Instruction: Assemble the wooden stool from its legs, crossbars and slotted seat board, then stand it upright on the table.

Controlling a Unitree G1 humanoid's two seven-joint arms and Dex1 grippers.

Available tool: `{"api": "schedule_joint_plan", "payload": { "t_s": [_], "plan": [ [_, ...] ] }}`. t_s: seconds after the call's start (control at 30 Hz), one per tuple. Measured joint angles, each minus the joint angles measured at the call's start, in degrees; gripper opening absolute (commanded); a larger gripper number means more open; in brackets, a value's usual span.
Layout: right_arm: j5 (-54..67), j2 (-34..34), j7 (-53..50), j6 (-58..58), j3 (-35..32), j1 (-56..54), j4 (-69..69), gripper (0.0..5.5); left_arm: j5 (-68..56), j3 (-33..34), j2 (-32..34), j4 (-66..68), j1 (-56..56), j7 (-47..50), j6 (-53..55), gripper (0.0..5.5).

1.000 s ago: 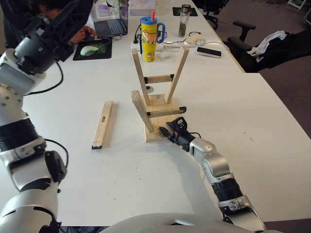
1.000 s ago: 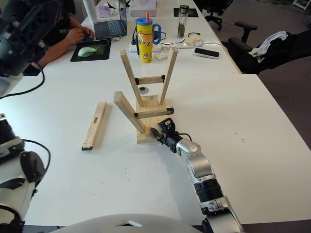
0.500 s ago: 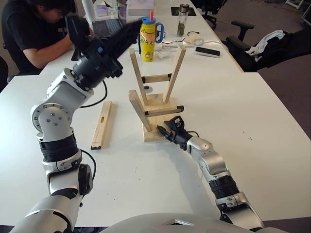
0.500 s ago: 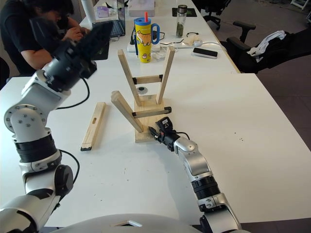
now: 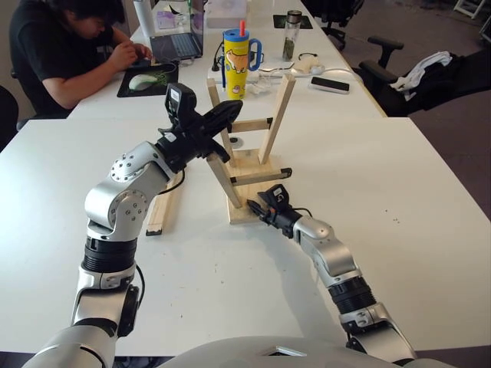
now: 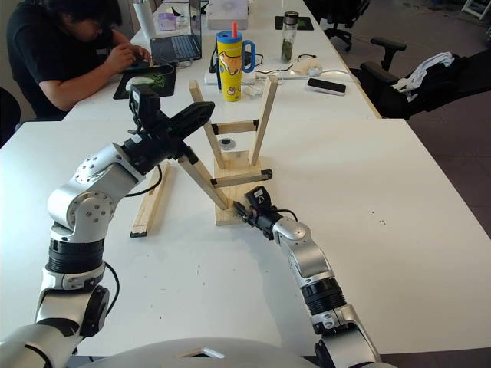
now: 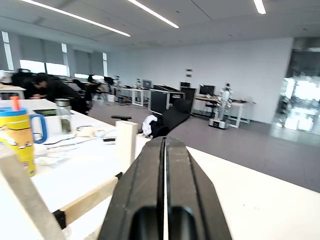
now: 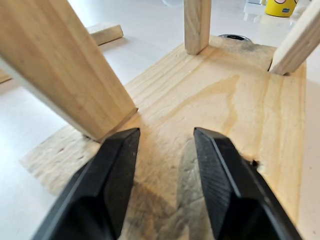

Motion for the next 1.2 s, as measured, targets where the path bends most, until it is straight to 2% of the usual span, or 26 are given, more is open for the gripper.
{"api": "schedule_joint_plan", "payload": {
  "t_s": [0.27,0.47,0.73,0.77,0.97,1.03,1.2],
  "plan": [
    [-0.11,-0.05,0.57,-0.88,0.15,0.07,-0.31,2.0,7.77,9.74,-1.37,4.96,3.82,10.33,-7.82,1.53],
    [0.0,-1.17,1.18,-2.66,0.09,4.7,-5.85,2.0,14.84,8.3,-1.85,3.63,21.54,13.73,-6.39,2.48],
    [0.62,-9.66,3.72,2.64,-2.7,14.06,-20.09,2.0,20.6,6.91,-4.16,0.16,27.69,19.06,-4.91,3.64],
    [1.06,-10.48,3.95,3.22,-3.63,14.58,-21.08,2.18,20.96,6.66,-4.45,-0.09,28.4,19.49,-4.37,3.81],
    [5.44,-12.84,5.96,5.91,-9.34,14.57,-22.95,3.0,23.13,6.05,-5.07,-1.32,30.5,21.35,-0.42,3.88],
    [5.36,-13.15,6.9,6.04,-8.76,14.03,-21.48,3.34,23.57,6.03,-5.05,-1.32,30.49,21.53,0.91,3.88],
    [4.0,-14.51,10.44,5.39,-4.04,13.59,-18.55,3.39,24.96,5.84,-4.8,-1.04,30.48,21.74,4.6,3.88]
  ]
}}
